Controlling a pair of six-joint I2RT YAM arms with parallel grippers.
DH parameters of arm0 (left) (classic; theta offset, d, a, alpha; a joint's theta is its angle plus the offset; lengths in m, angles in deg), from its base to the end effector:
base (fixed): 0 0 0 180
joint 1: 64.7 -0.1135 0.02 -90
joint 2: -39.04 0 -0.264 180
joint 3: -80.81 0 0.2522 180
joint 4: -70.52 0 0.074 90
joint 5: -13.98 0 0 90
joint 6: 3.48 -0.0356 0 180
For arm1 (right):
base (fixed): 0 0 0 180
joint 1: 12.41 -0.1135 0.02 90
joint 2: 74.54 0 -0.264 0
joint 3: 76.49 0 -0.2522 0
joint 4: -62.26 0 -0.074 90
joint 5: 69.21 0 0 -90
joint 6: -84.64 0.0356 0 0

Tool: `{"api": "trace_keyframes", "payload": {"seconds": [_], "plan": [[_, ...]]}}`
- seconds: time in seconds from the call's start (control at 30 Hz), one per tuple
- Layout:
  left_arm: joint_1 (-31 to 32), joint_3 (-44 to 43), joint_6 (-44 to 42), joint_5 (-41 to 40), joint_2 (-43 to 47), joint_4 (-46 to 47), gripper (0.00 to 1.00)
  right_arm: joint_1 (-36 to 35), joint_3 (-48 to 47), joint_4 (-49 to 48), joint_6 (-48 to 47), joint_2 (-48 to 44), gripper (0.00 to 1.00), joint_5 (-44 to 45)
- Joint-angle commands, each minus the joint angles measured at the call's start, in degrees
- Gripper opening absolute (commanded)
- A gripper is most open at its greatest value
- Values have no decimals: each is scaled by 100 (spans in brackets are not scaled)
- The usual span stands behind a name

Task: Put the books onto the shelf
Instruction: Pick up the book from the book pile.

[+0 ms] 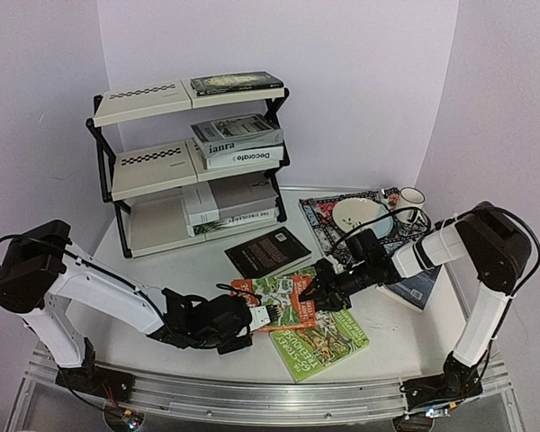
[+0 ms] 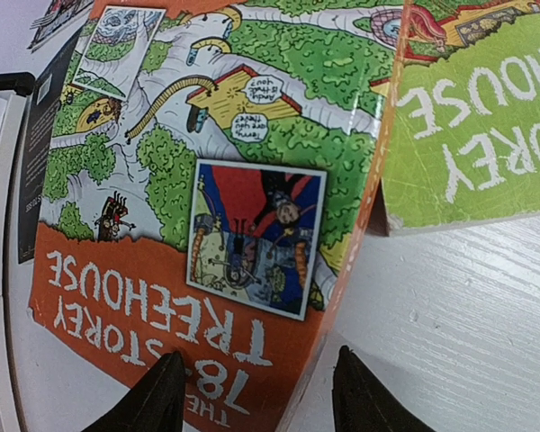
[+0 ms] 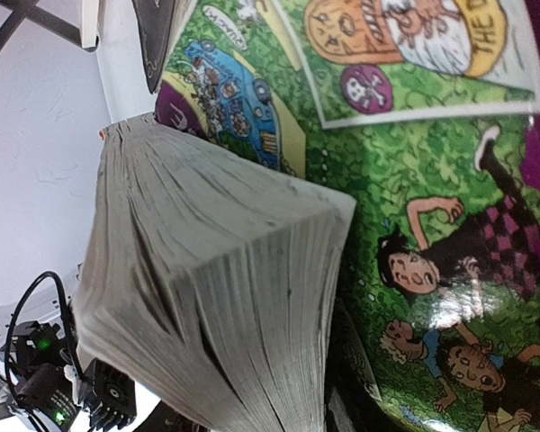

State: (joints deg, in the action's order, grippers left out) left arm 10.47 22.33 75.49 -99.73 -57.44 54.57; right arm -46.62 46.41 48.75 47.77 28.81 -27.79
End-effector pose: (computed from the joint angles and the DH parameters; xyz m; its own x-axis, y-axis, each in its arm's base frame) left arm 0.0935 -0.2972 0.1344 -0.0454 0.8557 -0.5154 0.8489 0.3050 0.4317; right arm 0.2640 0.2118 0.1354 -0.9832 -0.0285 -0.1802 -0.1783 0.3587 0.9162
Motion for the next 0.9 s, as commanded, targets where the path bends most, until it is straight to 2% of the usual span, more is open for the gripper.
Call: {"api": "trace_keyframes", "payload": {"seconds": [0.0, 0.07, 0.2, 0.3, 0.57, 0.87], "plan": [[-39, 23, -62, -13, 14, 393, 57, -42, 78, -17, 432, -191, 34, 24], [-38, 8, -87, -129, 126, 346, 60, -42, 59, -14, 584, -286, 29, 54], [12, -123, -125, -283, 450, 149, 78, -46, 28, -5, 1049, -506, 27, 251], [204, -215, -292, -484, 679, -47, 85, -54, -19, 45, 1487, -738, 25, 437], [416, -481, -470, -1162, 769, -119, 87, -130, -96, 186, 2506, -1153, 4, 943], [487, -120, -1105, -1575, 771, 1024, 84, -579, -359, 201, 3849, -1311, 3, 1432]]}}
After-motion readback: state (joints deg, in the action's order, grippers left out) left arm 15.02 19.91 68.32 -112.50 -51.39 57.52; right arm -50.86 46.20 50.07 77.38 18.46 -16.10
